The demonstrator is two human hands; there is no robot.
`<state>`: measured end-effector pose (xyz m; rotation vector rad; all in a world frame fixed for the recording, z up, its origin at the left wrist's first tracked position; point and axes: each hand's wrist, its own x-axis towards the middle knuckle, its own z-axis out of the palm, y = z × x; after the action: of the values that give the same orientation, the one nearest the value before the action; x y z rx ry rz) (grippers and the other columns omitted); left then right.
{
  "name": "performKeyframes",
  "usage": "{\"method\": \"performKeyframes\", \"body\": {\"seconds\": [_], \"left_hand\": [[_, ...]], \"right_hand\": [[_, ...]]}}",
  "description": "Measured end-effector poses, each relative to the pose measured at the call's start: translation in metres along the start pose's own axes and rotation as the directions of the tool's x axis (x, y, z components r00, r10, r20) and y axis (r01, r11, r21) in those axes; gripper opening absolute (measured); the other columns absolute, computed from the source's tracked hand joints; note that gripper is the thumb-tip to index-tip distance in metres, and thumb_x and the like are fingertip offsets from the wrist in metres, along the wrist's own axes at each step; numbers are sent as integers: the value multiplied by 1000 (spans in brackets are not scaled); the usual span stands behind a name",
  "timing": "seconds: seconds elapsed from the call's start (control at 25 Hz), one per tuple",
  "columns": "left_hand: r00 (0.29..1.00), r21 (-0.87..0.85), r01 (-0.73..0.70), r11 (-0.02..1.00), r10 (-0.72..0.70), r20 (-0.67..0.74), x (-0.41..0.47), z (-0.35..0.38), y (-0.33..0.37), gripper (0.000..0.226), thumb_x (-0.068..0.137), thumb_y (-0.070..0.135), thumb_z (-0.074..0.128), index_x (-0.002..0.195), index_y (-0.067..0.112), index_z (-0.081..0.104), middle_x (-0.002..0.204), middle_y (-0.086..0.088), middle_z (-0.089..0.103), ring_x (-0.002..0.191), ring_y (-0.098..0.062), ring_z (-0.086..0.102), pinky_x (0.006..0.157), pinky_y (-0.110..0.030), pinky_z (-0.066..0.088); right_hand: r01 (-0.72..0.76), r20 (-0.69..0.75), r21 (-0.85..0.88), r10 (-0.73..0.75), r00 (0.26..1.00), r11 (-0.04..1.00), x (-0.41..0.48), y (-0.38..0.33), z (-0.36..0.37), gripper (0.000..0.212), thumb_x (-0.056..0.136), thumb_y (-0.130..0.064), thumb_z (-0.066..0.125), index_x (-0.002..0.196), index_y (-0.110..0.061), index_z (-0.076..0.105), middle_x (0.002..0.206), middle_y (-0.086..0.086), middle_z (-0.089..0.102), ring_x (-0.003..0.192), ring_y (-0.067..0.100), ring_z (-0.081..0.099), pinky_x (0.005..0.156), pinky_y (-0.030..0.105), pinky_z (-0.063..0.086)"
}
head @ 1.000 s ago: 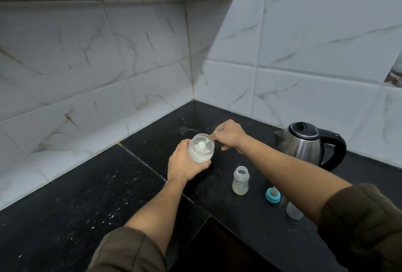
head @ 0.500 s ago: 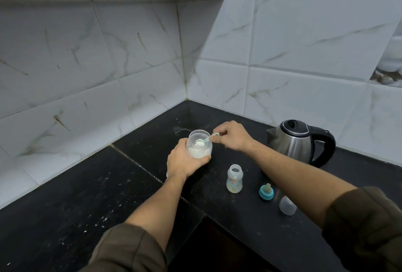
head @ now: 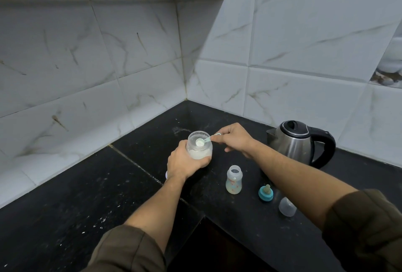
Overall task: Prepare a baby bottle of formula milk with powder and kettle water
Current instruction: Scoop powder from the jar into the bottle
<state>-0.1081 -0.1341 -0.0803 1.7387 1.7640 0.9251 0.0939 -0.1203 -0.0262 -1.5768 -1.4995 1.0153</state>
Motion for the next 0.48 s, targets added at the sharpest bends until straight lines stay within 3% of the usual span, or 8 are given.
{"method": "performKeyframes", "body": {"seconds": [0.2, 0.36, 0.48], "left_hand": [[992, -26, 59, 998, -56, 111, -4, 10, -23, 95, 46, 65, 87, 130, 33, 57, 117, 15, 69, 114, -15, 63, 97, -35, 51], [976, -46, 108, 993, -97, 197, -10, 17, -44, 91, 49, 56, 95, 129, 30, 58, 107, 20, 65, 109, -11, 63, 87, -26, 45], [966, -42, 127, 991, -114, 234, -14, 24, -54, 91, 51, 53, 97, 129, 28, 57, 109, 19, 66, 108, -10, 63, 90, -27, 48]], "right_hand": [[-250, 42, 209, 247, 968, 945, 1, 6, -2, 17, 88, -24, 85, 99, -12, 83, 101, 0, 81, 85, 11, 71, 54, 22, 56], [-361, 71, 288, 357, 932, 887, 0, 14, -4, 14, 90, -24, 83, 98, -12, 81, 97, -1, 82, 87, 13, 73, 58, 24, 56], [-388, 86, 329, 382, 920, 861, -2, 21, -6, 12, 90, -24, 83, 95, -14, 82, 89, -3, 82, 84, 13, 73, 60, 24, 56]]}}
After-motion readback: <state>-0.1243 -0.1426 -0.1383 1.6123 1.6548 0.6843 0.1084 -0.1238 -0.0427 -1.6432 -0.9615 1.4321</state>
